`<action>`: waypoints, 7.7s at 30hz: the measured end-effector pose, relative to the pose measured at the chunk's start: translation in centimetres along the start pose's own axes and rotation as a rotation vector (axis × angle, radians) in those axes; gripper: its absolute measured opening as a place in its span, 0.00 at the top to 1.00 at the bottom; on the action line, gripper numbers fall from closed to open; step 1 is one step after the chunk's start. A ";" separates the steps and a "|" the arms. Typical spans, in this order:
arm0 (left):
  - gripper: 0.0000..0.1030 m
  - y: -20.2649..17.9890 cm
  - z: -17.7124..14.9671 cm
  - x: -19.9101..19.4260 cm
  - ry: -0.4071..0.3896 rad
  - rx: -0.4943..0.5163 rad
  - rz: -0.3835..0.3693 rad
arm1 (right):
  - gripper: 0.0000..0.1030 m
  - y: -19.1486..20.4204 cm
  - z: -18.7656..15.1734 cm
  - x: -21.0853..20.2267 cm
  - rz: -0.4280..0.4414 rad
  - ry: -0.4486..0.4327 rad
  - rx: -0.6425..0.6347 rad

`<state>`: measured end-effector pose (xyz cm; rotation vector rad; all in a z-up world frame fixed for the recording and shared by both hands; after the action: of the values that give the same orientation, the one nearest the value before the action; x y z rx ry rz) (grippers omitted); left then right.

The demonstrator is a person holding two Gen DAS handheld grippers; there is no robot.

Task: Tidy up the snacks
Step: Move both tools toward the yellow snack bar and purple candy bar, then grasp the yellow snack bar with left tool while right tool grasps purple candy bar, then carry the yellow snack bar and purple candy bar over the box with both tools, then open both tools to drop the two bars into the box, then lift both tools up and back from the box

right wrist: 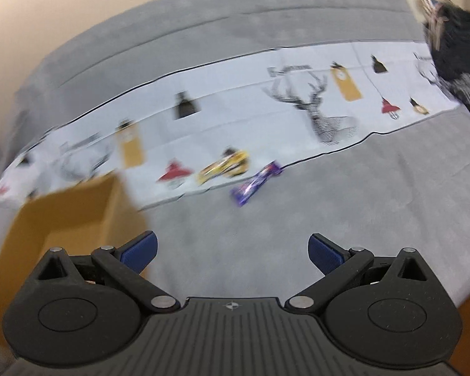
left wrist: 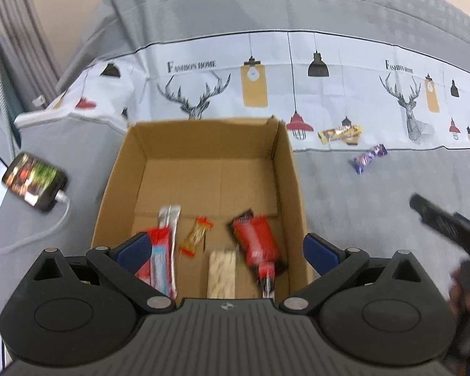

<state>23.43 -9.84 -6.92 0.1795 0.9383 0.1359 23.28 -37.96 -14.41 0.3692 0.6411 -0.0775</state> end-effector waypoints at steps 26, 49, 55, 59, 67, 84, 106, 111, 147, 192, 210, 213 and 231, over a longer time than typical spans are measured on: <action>0.00 -24.9 17.0 23.2 0.025 0.331 -0.206 | 0.58 -16.1 3.7 22.2 -0.207 0.090 -0.066; 0.72 -24.7 13.0 24.5 0.127 0.272 -0.201 | 0.84 -14.3 2.1 13.8 -0.172 0.058 -0.008; 0.72 -20.7 9.7 15.1 0.074 0.240 -0.257 | 0.84 -10.0 1.1 6.4 -0.112 0.043 -0.016; 0.72 -18.1 8.2 10.3 0.037 0.191 -0.275 | 0.86 -7.3 0.5 2.5 -0.082 0.021 -0.098; 0.72 -10.3 4.3 1.8 -0.004 0.106 -0.266 | 0.86 -2.6 -0.3 -4.3 0.007 0.023 -0.083; 0.72 7.5 -10.6 -6.8 -0.016 -0.074 -0.150 | 0.86 14.4 -10.3 -17.2 0.344 0.149 -0.299; 0.72 10.7 -16.3 -7.9 -0.026 -0.161 -0.157 | 0.86 17.4 -13.0 -20.1 0.326 0.150 -0.416; 0.72 10.6 -16.2 -7.5 -0.015 -0.165 -0.157 | 0.86 17.1 -13.0 -19.6 0.324 0.167 -0.415; 0.72 11.7 -6.0 4.1 0.069 -0.203 -0.131 | 0.86 22.7 -7.3 -6.4 0.352 0.232 -0.417; 0.00 11.2 -13.7 -1.6 0.029 -0.129 0.054 | 0.04 19.2 -12.2 -14.1 0.212 0.139 -0.451; 0.00 11.5 -15.9 -6.6 -0.039 -0.051 0.133 | 0.02 18.4 -12.3 -19.6 0.235 0.030 -0.474; 0.00 11.6 -16.1 -6.8 -0.040 -0.066 0.128 | 0.01 18.4 -12.3 -19.8 0.240 0.026 -0.475; 0.00 11.5 -16.2 -7.5 -0.056 -0.061 0.139 | 0.00 18.7 -12.5 -19.8 0.253 0.048 -0.477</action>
<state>5.45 1.48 -7.99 0.1912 0.8644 0.2858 3.74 -16.88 -6.02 -0.0118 0.6343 0.3226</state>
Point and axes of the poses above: each gripper's, at about its wrist camera, not at the fingertips, and x roughly the way its jaws point, y to its left, z to its top, the point moved 8 cm from there along x, roughly the way its jaws point, and after that the axes turned 9 degrees about z, right-handed, at the moved point
